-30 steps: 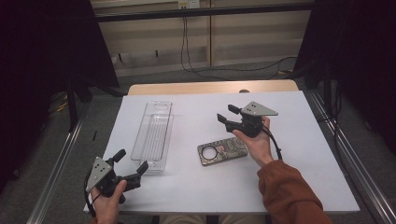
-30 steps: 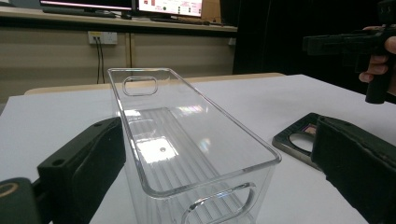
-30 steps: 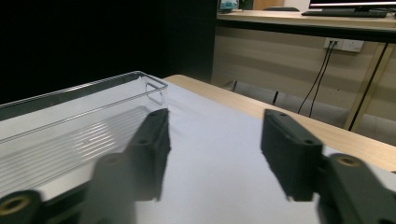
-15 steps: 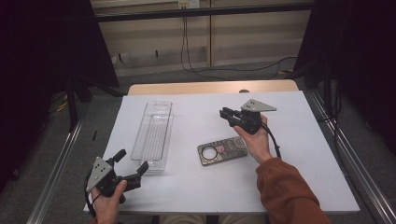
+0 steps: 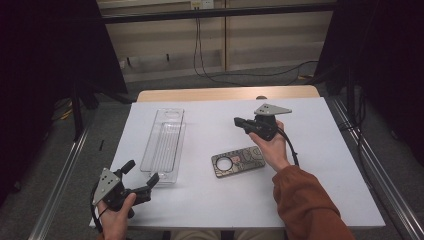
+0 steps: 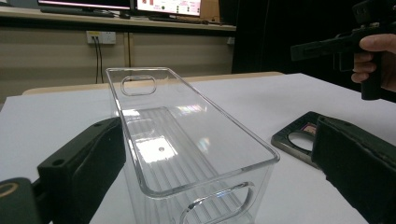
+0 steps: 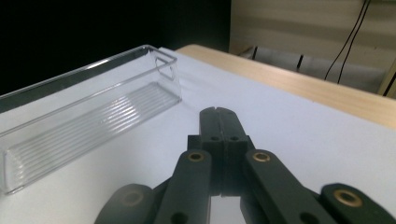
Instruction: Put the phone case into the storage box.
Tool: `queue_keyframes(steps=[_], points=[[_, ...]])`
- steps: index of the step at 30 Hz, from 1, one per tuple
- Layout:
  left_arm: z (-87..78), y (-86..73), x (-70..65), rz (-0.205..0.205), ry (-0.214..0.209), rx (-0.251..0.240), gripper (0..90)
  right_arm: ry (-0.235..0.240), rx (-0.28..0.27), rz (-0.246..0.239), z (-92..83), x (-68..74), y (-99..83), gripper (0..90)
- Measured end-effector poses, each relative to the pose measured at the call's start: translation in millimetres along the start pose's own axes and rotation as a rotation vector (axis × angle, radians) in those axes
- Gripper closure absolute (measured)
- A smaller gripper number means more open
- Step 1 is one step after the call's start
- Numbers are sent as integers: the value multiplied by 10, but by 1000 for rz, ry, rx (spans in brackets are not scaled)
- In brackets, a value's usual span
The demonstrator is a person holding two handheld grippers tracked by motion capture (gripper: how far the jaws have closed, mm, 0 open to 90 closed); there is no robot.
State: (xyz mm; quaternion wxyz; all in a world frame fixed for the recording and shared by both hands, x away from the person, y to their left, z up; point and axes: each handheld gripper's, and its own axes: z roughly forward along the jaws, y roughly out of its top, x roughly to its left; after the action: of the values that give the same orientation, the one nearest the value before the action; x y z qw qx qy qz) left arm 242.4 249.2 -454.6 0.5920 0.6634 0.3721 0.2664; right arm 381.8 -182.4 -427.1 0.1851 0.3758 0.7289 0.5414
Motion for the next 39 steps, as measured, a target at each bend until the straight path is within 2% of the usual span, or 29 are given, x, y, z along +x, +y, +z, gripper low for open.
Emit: queue_keyframes(steps=[5,9,16,24,28,31,33,37,39], points=[[5,0,2,1,0,1,32,2,97,28,1,-31,56,900],[5,-1,3,1,1,2,32,-5,175,31,6,-66,92,900],[5,-1,2,1,1,2,33,4,261,55,30,-142,107,900],[5,-2,2,-1,3,2,33,-9,372,61,109,-179,128,900],[6,-5,1,-13,7,0,32,-11,449,71,170,-209,135,900],[4,-4,1,-6,11,4,33,-5,505,72,219,-232,124,900],[6,-4,0,-5,10,5,33,-17,561,82,238,-237,123,900],[6,-6,-2,-8,13,6,33,-7,617,76,295,-277,108,900],[9,-5,0,-6,2,8,33,-16,648,70,325,-287,100,900]])
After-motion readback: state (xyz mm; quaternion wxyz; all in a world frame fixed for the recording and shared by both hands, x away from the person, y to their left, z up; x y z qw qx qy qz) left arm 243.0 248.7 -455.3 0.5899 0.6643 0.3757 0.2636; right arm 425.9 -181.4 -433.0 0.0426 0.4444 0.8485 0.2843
